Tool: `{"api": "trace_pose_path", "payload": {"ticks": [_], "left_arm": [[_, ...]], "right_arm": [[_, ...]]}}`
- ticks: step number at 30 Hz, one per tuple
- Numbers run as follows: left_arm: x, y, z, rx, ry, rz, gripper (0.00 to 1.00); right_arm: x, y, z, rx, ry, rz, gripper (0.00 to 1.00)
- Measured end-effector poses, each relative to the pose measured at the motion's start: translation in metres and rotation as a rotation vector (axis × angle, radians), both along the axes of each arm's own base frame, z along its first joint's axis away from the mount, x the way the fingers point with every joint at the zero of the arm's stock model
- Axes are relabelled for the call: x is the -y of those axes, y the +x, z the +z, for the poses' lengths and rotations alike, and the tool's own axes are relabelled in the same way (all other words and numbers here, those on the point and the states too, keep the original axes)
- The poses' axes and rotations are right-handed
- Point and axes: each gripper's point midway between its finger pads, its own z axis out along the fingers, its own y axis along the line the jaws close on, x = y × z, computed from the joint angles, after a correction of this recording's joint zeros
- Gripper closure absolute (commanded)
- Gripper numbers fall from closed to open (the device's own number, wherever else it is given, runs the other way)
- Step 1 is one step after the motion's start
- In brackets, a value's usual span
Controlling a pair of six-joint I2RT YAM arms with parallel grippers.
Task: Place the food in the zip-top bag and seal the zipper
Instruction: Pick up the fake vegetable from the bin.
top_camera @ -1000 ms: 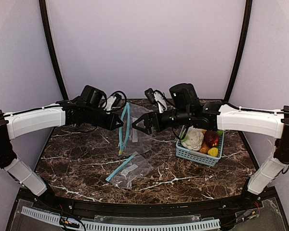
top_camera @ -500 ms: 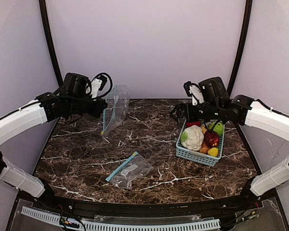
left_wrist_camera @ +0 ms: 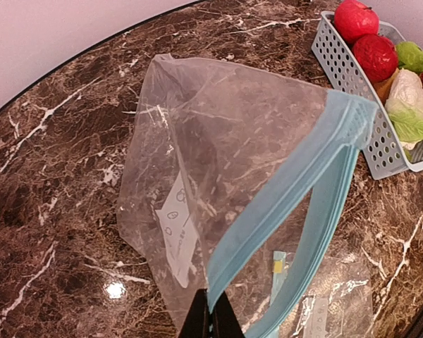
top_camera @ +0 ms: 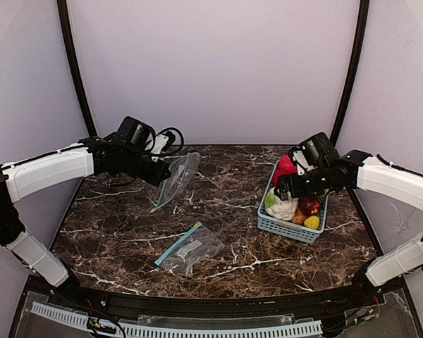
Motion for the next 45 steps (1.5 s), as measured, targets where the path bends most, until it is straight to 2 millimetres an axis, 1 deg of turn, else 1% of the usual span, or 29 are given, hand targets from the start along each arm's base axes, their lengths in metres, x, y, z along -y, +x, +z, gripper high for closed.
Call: {"api": "trace_pose_path", "payload": {"ticks": [2, 6, 9, 13, 16, 19, 22, 28, 32, 33, 35, 36, 39, 44, 45], "left_arm": [[0.005, -0.003, -0.002, -0.02, -0.02, -0.016, 0.99], [0.013, -0.008, -0.004, -0.055, -0.057, -0.045, 0.99], [0.016, -0.01, -0.008, -0.077, -0.07, -0.057, 0.99], [0.019, -0.012, -0.009, -0.092, -0.08, -0.063, 0.99], [0.02, -0.013, -0.009, -0.098, -0.087, -0.069, 0.99], [0.021, -0.014, -0.009, -0.101, -0.09, -0.072, 0.99], [0.021, -0.014, -0.009, -0.102, -0.091, -0.073, 0.99], [0.021, -0.014, -0.009, -0.101, -0.091, -0.073, 0.99], [0.021, -0.014, -0.009, -0.101, -0.091, -0.073, 0.99], [0.021, -0.014, -0.009, -0.101, -0.091, -0.073, 0.99], [0.021, -0.014, -0.009, -0.101, -0.091, -0.073, 0.99], [0.021, -0.014, -0.009, -0.101, -0.091, -0.073, 0.99], [0.021, -0.014, -0.009, -0.101, -0.091, -0.073, 0.99], [0.021, -0.014, -0.009, -0.101, -0.091, -0.073, 0.99], [0.021, -0.014, -0.009, -0.101, -0.091, -0.073, 0.99]], "right_arm": [[0.004, 0.001, -0.003, -0.006, -0.009, 0.002, 0.03], [0.008, 0.003, -0.009, -0.014, -0.035, 0.027, 0.11], [0.009, 0.005, -0.018, -0.031, -0.064, 0.05, 0.17], [0.009, 0.007, -0.034, -0.063, -0.106, 0.077, 0.18], [0.009, 0.008, -0.044, -0.084, -0.132, 0.091, 0.15], [0.007, 0.012, -0.048, -0.09, -0.142, 0.1, 0.16], [0.005, 0.015, -0.049, -0.09, -0.15, 0.107, 0.2], [0.003, 0.021, -0.052, -0.085, -0.161, 0.112, 0.38], [0.003, 0.024, -0.053, -0.08, -0.164, 0.108, 0.55], [0.003, 0.024, -0.053, -0.079, -0.164, 0.108, 0.61], [0.003, 0.024, -0.053, -0.079, -0.162, 0.103, 0.68], [0.003, 0.024, -0.053, -0.077, -0.165, 0.107, 0.74], [0.003, 0.025, -0.053, -0.077, -0.162, 0.097, 0.85], [0.004, 0.026, -0.053, -0.074, -0.163, 0.095, 1.0], [0.004, 0.026, -0.052, -0.074, -0.163, 0.094, 1.0]]}}
